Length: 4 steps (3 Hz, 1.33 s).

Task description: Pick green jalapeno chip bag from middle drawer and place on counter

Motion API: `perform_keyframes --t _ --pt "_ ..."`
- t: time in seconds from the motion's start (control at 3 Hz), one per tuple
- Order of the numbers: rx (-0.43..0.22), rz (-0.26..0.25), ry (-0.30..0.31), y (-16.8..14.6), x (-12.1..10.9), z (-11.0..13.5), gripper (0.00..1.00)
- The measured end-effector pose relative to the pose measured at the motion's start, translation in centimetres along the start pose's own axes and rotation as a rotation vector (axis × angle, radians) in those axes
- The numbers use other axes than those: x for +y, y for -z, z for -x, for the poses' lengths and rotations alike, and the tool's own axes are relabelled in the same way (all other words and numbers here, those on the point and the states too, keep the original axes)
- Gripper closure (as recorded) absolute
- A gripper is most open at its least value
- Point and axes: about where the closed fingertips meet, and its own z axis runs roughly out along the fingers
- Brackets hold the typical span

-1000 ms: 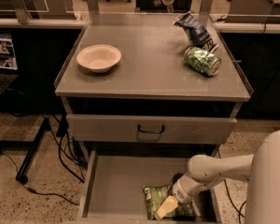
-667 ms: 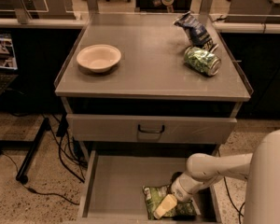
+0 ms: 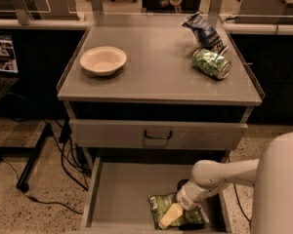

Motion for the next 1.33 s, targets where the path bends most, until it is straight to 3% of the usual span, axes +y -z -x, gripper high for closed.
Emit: perform_keyframes --t 0.33,1.33 --pt "0.0 0.0 0.0 0.0 0.0 0.0 0.14" --pt "0.0 0.0 0.0 -0.01 0.01 0.0 0.84"
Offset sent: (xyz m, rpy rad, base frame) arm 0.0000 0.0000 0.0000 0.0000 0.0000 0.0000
